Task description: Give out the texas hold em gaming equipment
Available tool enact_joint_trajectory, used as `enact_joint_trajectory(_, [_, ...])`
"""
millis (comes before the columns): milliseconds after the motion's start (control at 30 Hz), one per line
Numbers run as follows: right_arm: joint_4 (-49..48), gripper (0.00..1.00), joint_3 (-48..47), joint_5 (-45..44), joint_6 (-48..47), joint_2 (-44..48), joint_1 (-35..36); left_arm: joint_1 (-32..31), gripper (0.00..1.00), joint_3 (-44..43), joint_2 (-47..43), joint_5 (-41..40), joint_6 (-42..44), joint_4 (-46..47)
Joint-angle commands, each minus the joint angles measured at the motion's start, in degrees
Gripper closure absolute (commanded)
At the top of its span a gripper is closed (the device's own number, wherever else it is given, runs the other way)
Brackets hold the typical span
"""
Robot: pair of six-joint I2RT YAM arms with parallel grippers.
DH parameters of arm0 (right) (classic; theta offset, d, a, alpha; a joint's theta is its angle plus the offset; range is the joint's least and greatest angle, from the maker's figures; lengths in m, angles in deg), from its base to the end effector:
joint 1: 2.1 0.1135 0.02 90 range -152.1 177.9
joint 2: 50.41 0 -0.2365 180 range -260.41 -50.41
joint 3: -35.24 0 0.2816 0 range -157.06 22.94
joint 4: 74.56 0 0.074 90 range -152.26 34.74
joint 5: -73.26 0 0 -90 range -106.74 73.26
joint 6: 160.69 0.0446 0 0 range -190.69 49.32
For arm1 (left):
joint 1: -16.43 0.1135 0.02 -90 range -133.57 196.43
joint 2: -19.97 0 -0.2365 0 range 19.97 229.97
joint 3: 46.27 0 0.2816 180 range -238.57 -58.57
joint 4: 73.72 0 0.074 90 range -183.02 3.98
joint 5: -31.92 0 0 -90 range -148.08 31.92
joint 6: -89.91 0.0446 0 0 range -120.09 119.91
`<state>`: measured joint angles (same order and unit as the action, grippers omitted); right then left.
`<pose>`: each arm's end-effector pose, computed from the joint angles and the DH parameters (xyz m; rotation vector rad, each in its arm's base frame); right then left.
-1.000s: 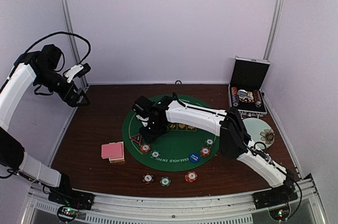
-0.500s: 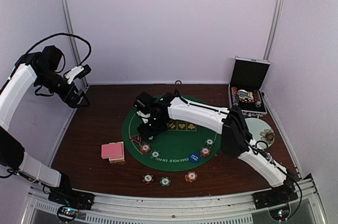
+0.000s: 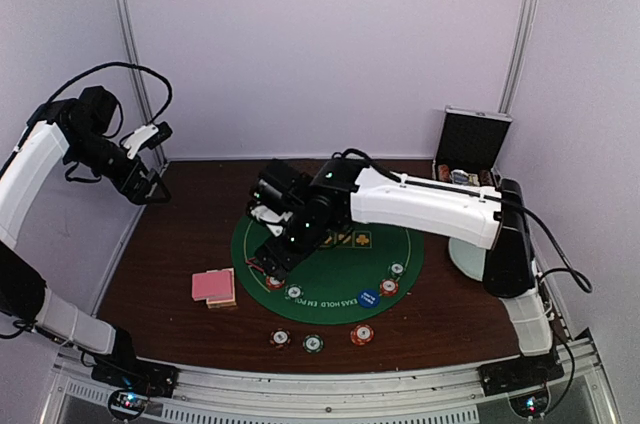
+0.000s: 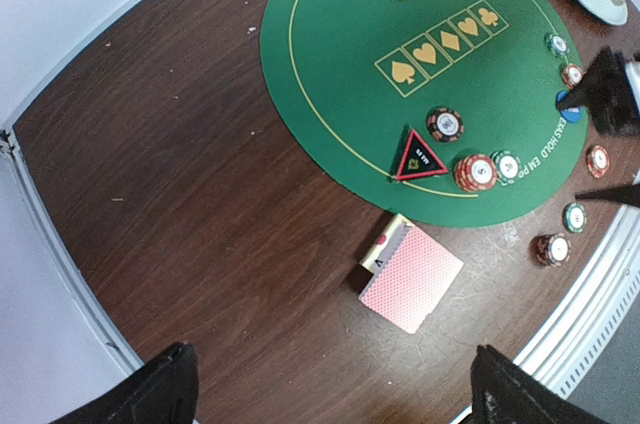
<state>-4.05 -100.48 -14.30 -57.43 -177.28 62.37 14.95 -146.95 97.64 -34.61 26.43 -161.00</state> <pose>0.2122 0.4488 0.2417 -1.1986 2.4670 0.4800 0.2780 -0.0250 0.3511 0.7461 2.4844 -0.3972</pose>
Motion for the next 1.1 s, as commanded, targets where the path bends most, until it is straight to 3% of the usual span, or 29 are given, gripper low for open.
enact_joint_trajectory(0, [0.99,0.1,6.73,0.28,-1.22,1.02,5.28,0.42,0.02,1.32,-1.8,1.33,0.9,0.18])
enact_joint_trajectory(433, [-0.42,0.09,8.22,5.49,-2.44,-4.14,10.16,0.42,0.03,2.69,-2.69,1.32,0.99,-0.11])
enact_joint_trajectory(1067, [0.88,0.36,5.84,5.38,-4.32,-7.78,11.47,0.42,0.02,1.55,-1.87,0.91,0.81,-0.01])
